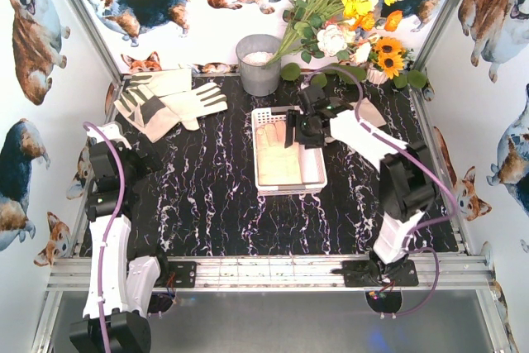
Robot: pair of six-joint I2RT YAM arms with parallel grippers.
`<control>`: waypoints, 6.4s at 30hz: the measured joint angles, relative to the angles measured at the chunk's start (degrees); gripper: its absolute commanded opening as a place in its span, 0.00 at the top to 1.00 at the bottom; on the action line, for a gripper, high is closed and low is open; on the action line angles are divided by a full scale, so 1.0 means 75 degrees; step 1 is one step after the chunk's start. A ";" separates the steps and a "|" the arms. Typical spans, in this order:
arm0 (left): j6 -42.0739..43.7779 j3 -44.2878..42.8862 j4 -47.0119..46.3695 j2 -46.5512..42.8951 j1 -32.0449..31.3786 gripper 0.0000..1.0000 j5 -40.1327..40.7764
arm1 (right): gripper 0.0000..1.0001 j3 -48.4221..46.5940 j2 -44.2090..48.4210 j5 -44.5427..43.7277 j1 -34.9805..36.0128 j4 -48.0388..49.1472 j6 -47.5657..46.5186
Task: Put the gloves into the storage basket
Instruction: Place the glove in the bin, then move the glove to the center of the board.
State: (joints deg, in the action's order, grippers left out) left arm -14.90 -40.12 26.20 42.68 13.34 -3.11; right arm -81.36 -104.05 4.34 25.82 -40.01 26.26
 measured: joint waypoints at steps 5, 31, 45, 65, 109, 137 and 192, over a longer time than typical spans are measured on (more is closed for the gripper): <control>0.0000 0.0000 0.0006 -0.0020 0.0000 0.00 0.0085 | 0.35 0.0058 0.0653 0.0119 0.0050 0.0114 -0.0029; -0.1856 -0.4409 -0.1037 0.7373 0.0003 0.41 0.1609 | 0.25 0.2212 0.5254 0.0443 -0.0997 0.0822 -0.0519; -0.2448 -0.7385 -0.0131 1.0535 -0.0020 0.49 0.2745 | 0.25 0.2544 0.5715 0.1169 -0.1055 0.0924 -0.0070; -0.3223 -0.8169 0.0117 1.1214 -0.0163 0.63 0.3570 | 0.25 0.2672 0.6065 0.1495 -0.1058 0.1174 0.0347; -0.1341 -0.0539 -0.0662 0.3418 -0.2384 1.00 -0.1909 | 0.24 0.2780 0.5103 0.1781 0.0219 0.1454 0.0233; -0.2521 0.0906 -0.0717 0.3002 -0.2917 0.48 -0.0163 | 0.19 0.2961 0.4829 0.0845 0.0906 0.1443 0.0233; -0.2745 0.1985 -0.1690 0.2326 -0.2935 0.45 -0.0796 | 0.18 0.3322 0.4951 0.0490 0.0554 0.1259 0.0286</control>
State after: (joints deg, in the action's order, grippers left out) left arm -35.48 -25.23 13.52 60.12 -8.67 -9.08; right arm -56.45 -66.92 8.01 29.98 -30.57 28.40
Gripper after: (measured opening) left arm 0.545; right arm 0.819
